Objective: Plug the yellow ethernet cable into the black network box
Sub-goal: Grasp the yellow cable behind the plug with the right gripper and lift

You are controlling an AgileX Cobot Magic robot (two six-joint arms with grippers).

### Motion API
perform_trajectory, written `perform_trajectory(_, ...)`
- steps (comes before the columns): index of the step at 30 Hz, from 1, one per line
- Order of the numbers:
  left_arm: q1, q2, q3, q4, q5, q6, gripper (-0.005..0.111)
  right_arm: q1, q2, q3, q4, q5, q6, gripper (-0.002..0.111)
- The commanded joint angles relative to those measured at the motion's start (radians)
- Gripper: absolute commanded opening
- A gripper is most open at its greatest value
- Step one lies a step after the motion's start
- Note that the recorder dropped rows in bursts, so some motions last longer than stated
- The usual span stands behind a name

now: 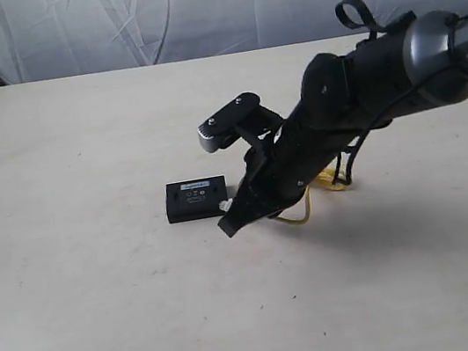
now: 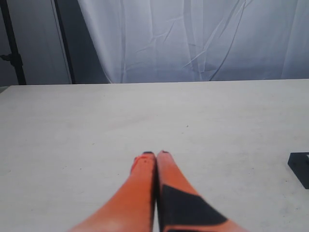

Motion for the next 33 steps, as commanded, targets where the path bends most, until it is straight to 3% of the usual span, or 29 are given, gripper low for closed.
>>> perform_trajectory(1, 0.003, -0.006, 0.004, 0.005, -0.008, 0.000, 0.000, -0.004, -0.011, 0.073, 0.044, -0.166, -0.006, -0.001)
perform_trajectory(33, 0.003, -0.006, 0.004, 0.016, -0.008, 0.000, 0.000, -0.002, -0.080, 0.080, 0.069, -0.043, -0.057, -0.001)
